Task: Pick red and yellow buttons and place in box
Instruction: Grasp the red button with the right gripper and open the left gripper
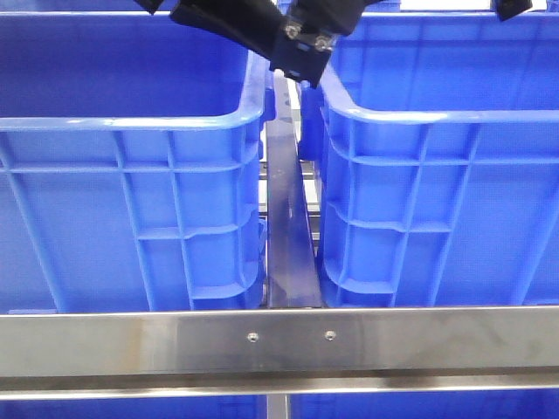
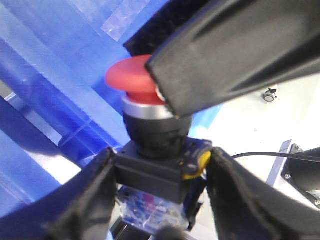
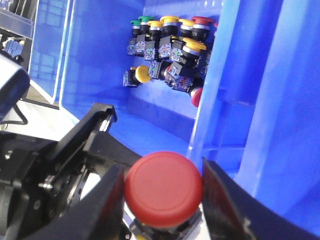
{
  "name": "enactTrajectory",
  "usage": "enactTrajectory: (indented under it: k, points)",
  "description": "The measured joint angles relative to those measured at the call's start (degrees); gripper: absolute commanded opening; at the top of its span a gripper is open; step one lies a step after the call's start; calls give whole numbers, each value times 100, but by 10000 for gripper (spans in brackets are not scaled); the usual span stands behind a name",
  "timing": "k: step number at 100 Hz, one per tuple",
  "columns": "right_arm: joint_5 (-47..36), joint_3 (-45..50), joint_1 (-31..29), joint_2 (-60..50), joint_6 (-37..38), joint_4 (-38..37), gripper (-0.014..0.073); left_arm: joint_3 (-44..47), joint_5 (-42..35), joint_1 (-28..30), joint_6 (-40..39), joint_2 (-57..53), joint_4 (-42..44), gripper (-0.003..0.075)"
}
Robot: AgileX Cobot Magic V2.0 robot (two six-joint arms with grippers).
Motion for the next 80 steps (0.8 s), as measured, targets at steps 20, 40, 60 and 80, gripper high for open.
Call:
enactTrajectory:
  k: [20, 40, 60, 80]
  points:
    - [59, -36, 13, 0, -9, 0, 257, -38, 1, 0, 0, 0, 0, 644]
    - [28, -532, -344, 13, -34, -84, 257, -264, 201, 0, 0, 0, -10, 642]
    - [-108, -936, -1092, 13, -505, -450, 257, -336, 241, 0, 0, 0, -10, 642]
    - [-918, -952, -1417, 63, -2094, -756, 257, -342, 252, 0, 0, 0, -20, 642]
